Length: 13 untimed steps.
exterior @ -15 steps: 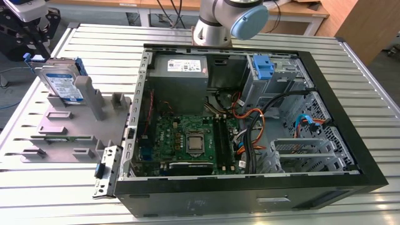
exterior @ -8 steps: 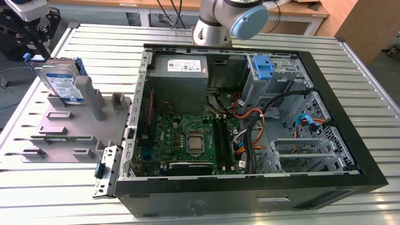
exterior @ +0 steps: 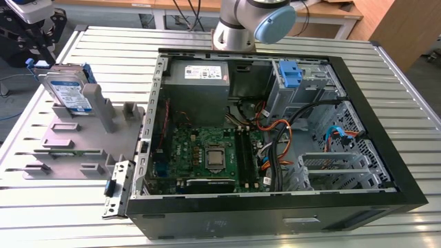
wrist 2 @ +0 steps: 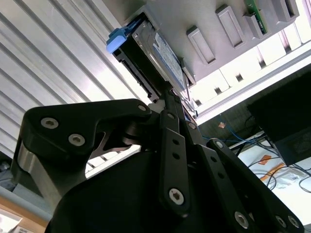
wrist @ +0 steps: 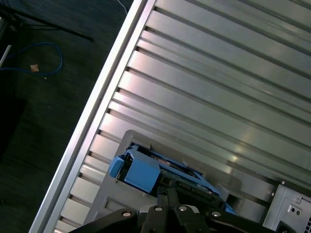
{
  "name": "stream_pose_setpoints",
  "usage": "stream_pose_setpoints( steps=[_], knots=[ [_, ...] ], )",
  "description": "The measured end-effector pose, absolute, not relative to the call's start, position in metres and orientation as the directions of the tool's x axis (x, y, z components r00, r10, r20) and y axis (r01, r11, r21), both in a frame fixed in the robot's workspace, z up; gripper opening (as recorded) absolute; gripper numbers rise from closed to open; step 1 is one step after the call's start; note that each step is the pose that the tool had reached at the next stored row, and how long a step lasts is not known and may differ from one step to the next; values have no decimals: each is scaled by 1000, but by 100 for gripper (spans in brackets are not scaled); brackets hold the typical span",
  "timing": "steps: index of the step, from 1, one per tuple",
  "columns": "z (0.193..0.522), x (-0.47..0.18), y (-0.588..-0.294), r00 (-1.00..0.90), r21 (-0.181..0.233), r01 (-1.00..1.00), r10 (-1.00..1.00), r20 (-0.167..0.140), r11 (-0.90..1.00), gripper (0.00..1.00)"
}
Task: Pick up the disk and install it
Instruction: 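Pick up the disk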
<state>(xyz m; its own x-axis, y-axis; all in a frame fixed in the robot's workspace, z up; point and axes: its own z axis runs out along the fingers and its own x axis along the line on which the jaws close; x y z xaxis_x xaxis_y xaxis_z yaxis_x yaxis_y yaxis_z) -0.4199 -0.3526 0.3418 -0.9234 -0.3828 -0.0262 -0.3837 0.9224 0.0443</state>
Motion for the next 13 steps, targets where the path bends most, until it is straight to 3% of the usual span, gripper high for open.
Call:
stream_pose_setpoints(
  steps=[13],
  knots=[
    [342,-420,-353,-915,44,-404,-403,-26,914,11]
  ],
)
